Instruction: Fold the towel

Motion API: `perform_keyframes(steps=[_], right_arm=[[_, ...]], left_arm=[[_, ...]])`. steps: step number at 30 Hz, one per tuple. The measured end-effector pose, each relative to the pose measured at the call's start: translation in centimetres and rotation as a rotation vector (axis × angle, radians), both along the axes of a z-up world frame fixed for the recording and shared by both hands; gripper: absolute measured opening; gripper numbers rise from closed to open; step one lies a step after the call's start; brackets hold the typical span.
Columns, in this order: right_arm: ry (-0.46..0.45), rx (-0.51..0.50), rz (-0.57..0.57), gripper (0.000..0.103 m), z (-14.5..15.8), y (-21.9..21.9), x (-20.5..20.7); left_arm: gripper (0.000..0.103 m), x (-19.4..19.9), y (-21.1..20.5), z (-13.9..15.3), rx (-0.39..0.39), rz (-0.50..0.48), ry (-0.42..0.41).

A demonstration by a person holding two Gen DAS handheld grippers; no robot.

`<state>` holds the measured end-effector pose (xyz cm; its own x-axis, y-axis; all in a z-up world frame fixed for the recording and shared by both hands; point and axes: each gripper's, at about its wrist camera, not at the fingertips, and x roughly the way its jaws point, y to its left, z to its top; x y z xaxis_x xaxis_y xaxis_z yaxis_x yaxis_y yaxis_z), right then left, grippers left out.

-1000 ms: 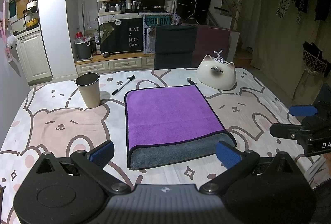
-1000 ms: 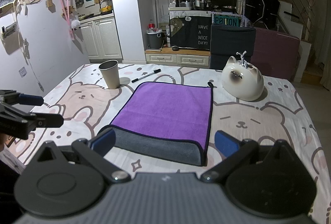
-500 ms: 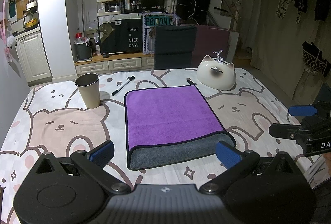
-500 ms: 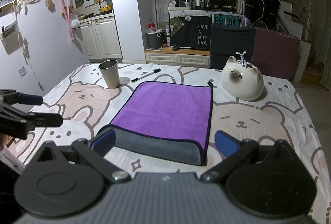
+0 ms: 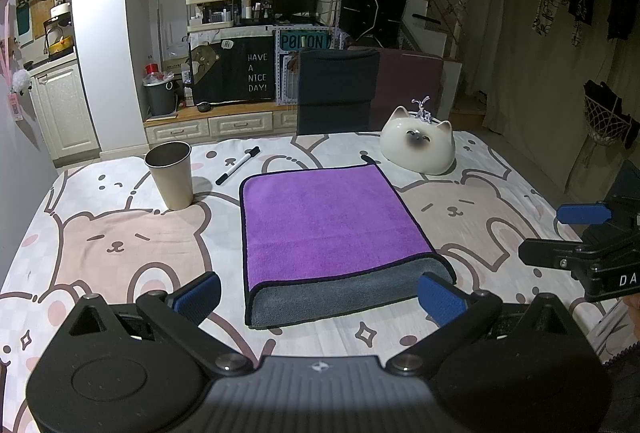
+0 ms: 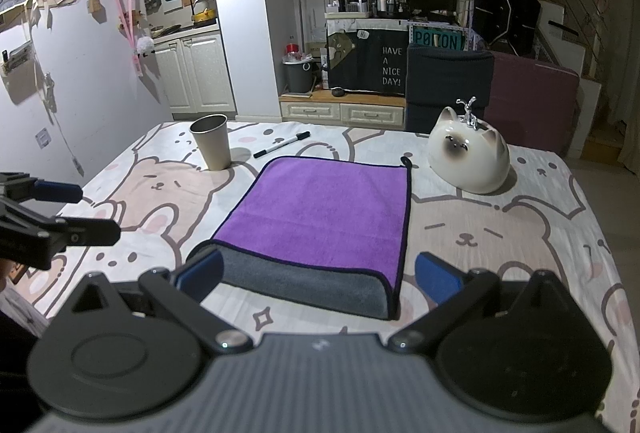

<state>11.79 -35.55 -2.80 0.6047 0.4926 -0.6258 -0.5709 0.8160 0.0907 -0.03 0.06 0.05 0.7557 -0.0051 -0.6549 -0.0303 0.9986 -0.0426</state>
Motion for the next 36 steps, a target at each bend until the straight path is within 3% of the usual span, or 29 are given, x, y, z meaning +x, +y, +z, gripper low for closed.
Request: perform_keyframes(steps=[12, 17, 24, 36], right_arm=[[0.017, -0.014, -0.004, 0.103, -0.6, 0.1, 0.6], [-0.006, -0.038, -0.004, 0.103, -0.5, 0.8, 1.3], [0.009, -0.056, -0.021, 0.103, -0.8, 1.2, 3.0], [0.031, -0.114, -0.035, 0.103, -2.8, 2.2, 7.5]], left_arm=[[0.103, 0.7, -0.6, -0.3, 0.014, 0.0, -0.007], [0.103, 2.0, -1.5, -0.3, 0.062, -0.017, -0.021], [0.103, 4.2, -1.0, -0.8, 0.051, -0.012, -0.011], [0.103, 8.4, 0.9, -3.8, 0.056, 0.034, 0.1]])
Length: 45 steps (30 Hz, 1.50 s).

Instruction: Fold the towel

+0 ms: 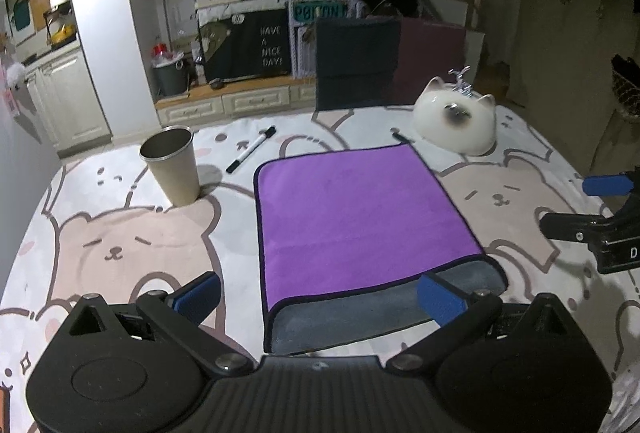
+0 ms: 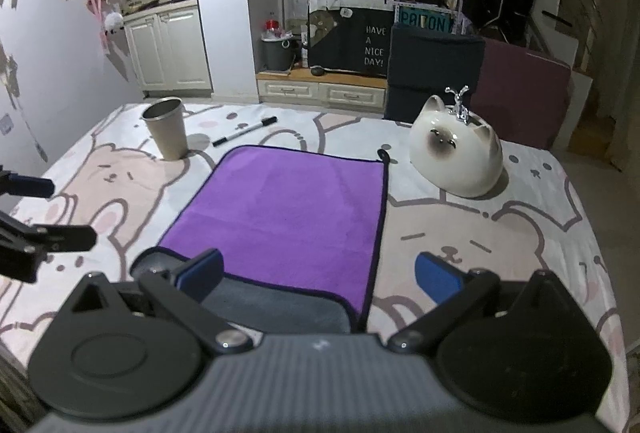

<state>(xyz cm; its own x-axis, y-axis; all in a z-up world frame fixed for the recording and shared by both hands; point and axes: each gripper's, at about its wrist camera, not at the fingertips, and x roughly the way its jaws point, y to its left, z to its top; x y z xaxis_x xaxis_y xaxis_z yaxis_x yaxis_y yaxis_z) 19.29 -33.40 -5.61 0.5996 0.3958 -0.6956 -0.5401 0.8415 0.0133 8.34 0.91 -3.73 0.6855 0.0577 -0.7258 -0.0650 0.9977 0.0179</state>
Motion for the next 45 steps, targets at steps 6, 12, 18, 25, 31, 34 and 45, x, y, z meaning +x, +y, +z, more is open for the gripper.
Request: perform_keyframes(steps=[6, 12, 18, 25, 31, 34, 45], right_arm=[[0.014, -0.036, 0.031, 0.103, -1.9, 0.2, 1.9], [0.047, -0.042, 0.067, 0.103, -3.9, 0.5, 3.8], [0.119, -0.045, 0.073, 0.103, -5.8, 0.8, 5.0], [0.206, -0.032, 0.131, 0.103, -7.7, 1.0, 5.9], [0.265, 0.078, 0.177, 0.103, -8.9, 0.4, 6.7], [0.197, 0.116, 0.169, 0.103, -9.1, 0.2, 6.7], [0.395, 0.218, 0.152, 0.093, -9.9, -1.0, 9.0]], left_arm=[[0.103, 1.7, 1.1, -2.3, 0.011, -0.007, 0.039], [0.103, 3.0, 2.4, -4.9, -0.043, -0.016, 0.087], [0.103, 3.8, 3.6, -7.4, -0.078, -0.005, 0.134], [0.103, 4.8, 4.8, -10.1, -0.141, -0.052, 0.148], [0.102, 5.3, 6.1, -11.7, -0.177, -0.093, 0.175], [0.102, 5.5, 7.0, -12.1, -0.231, -0.096, 0.178], [0.081, 6.4, 8.7, -12.4, -0.332, -0.103, 0.199]])
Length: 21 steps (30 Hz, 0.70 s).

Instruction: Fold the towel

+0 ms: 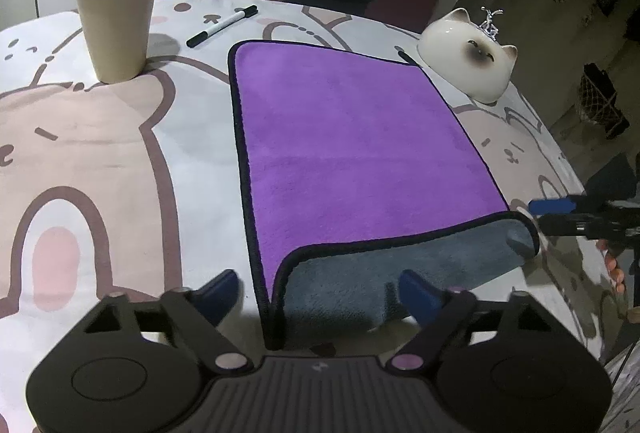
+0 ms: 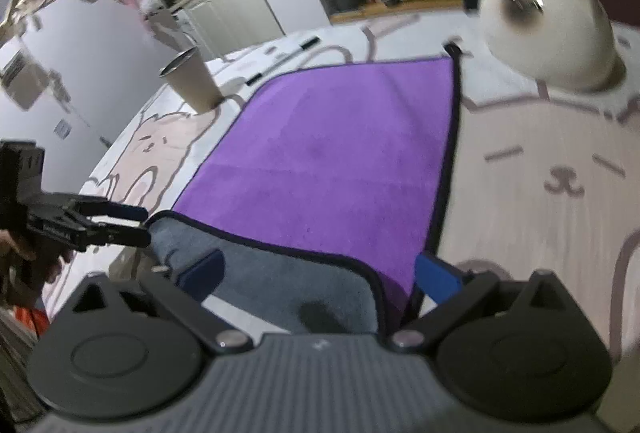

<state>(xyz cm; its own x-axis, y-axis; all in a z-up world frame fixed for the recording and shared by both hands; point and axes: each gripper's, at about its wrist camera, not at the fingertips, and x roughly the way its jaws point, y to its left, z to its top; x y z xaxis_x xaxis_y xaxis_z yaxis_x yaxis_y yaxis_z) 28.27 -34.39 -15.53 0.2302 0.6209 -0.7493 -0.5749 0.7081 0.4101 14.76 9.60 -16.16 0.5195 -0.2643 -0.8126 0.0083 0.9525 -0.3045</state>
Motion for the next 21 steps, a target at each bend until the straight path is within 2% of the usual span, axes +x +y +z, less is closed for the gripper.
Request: perform_keyframes(steps=[1, 4, 9, 14, 16, 19, 21], right_arm=[[0.02, -0.011, -0.01, 0.084, -0.2, -0.1, 0.1], [0.052, -0.059, -0.045, 0.069, -0.7, -0.3, 0.4], [0.08, -0.08, -0.024, 0.049, -1.0, -0.1, 0.3], [0.107, -0.103, 0.018, 0.037, -1.4, -0.5, -0.3], [0.117, -0.117, 0.015, 0.027, -1.8, -0.5, 0.0], [0.112, -0.128, 0.014, 0.019, -1.8, -0.5, 0.0], [0.111, -0.132, 0.014, 0.015, -1.7, -0.5, -0.1]], left_arm=[[0.078, 0.0, 0.0, 0.0, -0.003, 0.003, 0.008], [0.066, 0.2, 0.3, -0.3, -0.006, 0.018, 0.04], [0.043, 0.4, 0.6, -0.6, -0.021, 0.052, 0.088], [0.034, 0.6, 0.5, -0.7, -0.011, 0.05, 0.106], [0.03, 0.6, 0.5, -0.8, -0.006, 0.053, 0.114], [0.022, 0.7, 0.7, -0.9, -0.001, 0.058, 0.122], [0.01, 0.8, 0.9, -0.9, -0.002, 0.066, 0.133]])
